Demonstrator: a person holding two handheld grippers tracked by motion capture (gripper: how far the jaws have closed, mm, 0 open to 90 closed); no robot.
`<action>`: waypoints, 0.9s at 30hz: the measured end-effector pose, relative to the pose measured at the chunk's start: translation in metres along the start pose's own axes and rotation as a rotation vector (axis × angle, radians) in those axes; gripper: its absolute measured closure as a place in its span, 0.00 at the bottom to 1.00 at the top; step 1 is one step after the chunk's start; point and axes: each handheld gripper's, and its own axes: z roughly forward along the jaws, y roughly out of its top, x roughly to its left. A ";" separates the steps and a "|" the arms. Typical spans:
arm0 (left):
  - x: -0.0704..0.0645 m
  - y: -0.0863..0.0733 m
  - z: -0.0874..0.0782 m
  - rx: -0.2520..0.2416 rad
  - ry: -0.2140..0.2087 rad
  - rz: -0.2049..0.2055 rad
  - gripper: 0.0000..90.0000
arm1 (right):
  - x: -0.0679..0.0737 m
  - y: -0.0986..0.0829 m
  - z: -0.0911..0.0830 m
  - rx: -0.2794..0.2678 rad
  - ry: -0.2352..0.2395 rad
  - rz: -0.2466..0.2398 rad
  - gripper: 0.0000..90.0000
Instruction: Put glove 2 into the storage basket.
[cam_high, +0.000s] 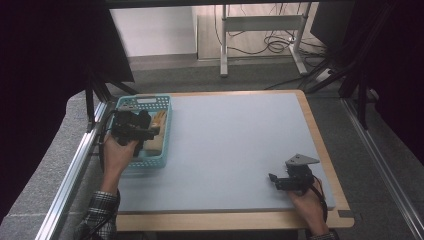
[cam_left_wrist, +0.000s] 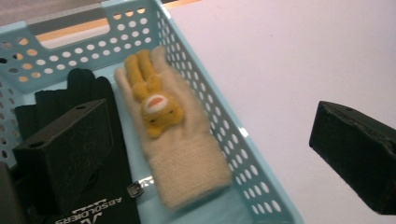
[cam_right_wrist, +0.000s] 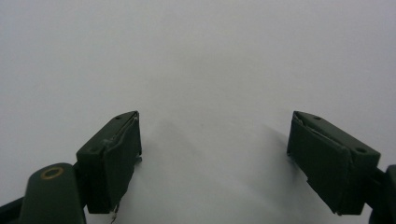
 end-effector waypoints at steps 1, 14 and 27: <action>-0.002 0.000 0.000 -0.002 -0.002 0.001 0.00 | 0.000 0.000 0.000 0.000 0.000 0.000 0.19; -0.028 -0.005 0.004 -0.024 -0.075 0.038 0.01 | 0.000 0.000 0.000 0.000 0.000 0.000 0.19; -0.056 -0.011 0.011 -0.026 -0.174 0.068 0.03 | 0.000 0.000 0.000 0.001 0.000 0.001 0.19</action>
